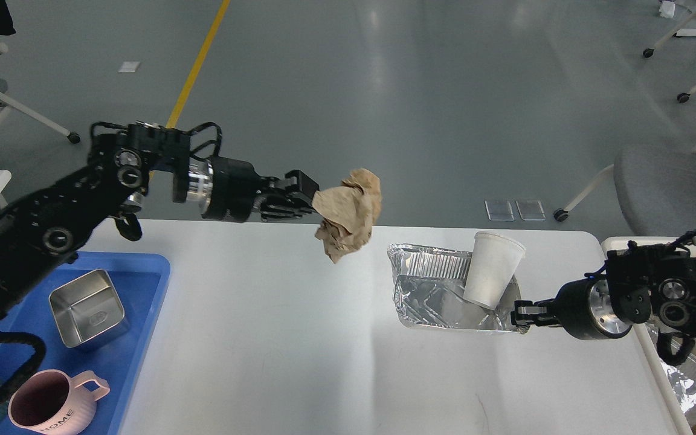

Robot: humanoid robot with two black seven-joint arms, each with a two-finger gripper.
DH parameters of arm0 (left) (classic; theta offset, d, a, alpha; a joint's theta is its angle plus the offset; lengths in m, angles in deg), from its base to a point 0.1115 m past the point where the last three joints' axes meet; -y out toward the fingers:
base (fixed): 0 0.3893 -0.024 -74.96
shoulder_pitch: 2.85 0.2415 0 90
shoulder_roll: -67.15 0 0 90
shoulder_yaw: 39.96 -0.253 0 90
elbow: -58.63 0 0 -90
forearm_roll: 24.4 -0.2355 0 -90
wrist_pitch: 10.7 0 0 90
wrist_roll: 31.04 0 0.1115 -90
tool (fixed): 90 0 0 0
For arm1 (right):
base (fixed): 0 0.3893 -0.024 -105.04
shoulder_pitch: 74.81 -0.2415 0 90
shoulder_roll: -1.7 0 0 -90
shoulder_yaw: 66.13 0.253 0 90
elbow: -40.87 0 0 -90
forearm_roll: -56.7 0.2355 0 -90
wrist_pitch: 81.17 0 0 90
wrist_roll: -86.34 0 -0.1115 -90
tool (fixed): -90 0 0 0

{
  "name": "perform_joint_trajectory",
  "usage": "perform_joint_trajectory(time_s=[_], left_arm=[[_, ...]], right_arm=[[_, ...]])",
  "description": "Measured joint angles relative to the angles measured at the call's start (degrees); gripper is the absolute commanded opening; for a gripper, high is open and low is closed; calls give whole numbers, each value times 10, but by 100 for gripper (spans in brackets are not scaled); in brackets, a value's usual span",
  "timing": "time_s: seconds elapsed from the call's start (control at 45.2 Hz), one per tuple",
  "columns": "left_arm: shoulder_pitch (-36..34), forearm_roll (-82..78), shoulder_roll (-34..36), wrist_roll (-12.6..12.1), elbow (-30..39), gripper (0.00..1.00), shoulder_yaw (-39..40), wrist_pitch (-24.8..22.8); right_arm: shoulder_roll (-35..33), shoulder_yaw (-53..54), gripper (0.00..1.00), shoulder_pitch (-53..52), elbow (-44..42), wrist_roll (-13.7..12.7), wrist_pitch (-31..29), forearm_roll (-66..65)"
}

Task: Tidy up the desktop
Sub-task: 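Lift the crumpled paper with the left gripper over the foil tray, then drop the crumpled paper into the foil tray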

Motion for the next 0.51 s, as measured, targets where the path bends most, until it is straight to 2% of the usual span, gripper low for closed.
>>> perform_joint_trajectory(time_s=[0.354,0.509], left_arm=[[-18,-50,-171,-2,-103,0,-8,48],[-19,-65,-218,-2,-136,7,-25,77]], right_arm=[[3,1,0,-1,1,9,-7,9],[2,1,0,-2,1,9,-8,9]])
